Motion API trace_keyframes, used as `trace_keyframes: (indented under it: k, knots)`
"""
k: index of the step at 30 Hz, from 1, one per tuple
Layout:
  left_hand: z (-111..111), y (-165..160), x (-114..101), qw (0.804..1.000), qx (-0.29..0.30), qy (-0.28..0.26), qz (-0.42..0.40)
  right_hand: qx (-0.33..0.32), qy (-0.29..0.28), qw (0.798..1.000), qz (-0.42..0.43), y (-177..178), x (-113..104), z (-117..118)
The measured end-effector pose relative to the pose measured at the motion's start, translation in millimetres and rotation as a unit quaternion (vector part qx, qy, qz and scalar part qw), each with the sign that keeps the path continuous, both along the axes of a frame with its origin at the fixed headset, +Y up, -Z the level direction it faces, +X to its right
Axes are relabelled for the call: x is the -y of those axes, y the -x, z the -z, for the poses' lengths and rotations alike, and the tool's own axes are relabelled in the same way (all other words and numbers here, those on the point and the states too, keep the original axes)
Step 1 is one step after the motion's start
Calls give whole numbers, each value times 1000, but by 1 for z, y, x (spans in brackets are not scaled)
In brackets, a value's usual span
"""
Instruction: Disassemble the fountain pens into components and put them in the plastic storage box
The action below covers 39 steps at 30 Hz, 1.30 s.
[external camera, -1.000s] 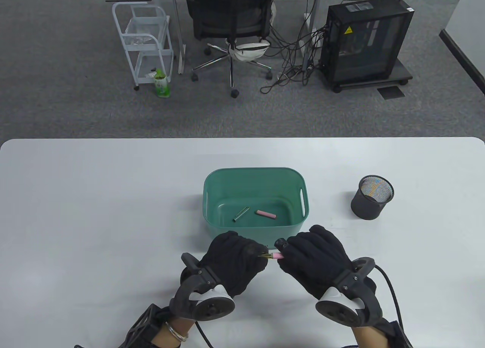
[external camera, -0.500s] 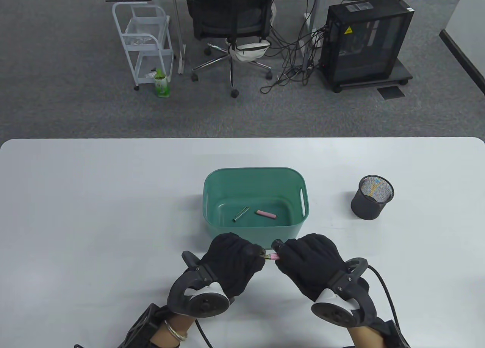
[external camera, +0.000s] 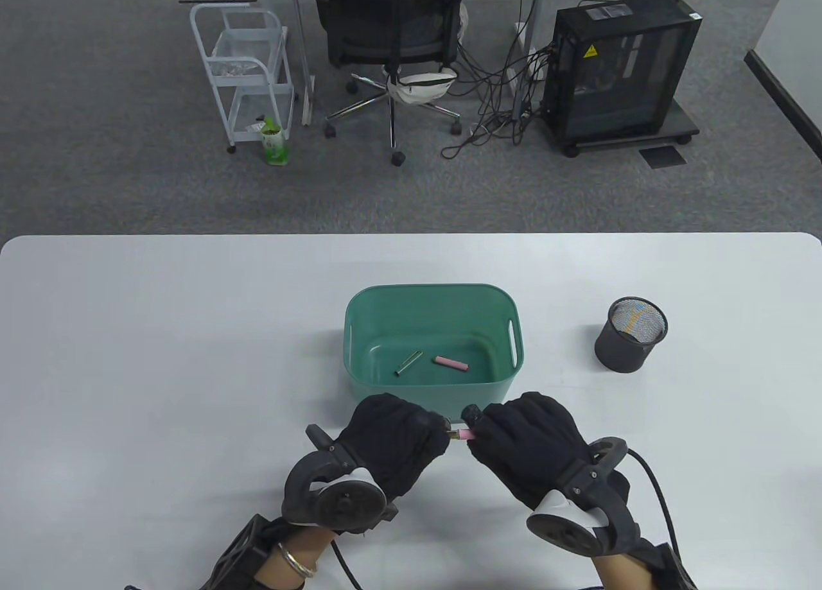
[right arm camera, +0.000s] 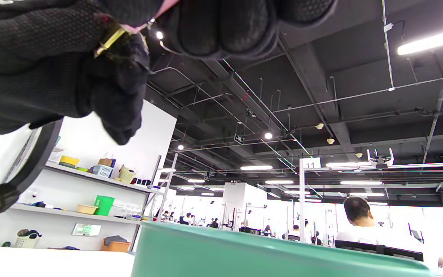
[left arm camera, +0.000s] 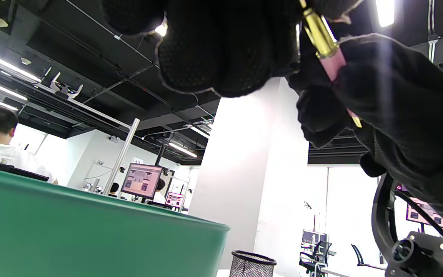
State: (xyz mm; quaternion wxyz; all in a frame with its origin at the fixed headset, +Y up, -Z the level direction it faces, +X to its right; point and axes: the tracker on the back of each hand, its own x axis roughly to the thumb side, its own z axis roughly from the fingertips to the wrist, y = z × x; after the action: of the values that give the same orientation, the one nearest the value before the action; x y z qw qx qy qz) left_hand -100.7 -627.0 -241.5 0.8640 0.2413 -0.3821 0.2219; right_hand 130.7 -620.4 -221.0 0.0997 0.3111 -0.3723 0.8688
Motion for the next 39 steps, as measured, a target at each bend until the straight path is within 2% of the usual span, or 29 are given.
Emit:
trace_keyframes:
  k: [15, 39]
  knots:
    - [-5, -2, -1, 999, -4, -34, 4, 4, -6, 1000, 6, -5, -2, 1]
    - [-4, 0, -2, 1000, 4, -25, -5, -2, -7, 1000, 4, -3, -1, 0]
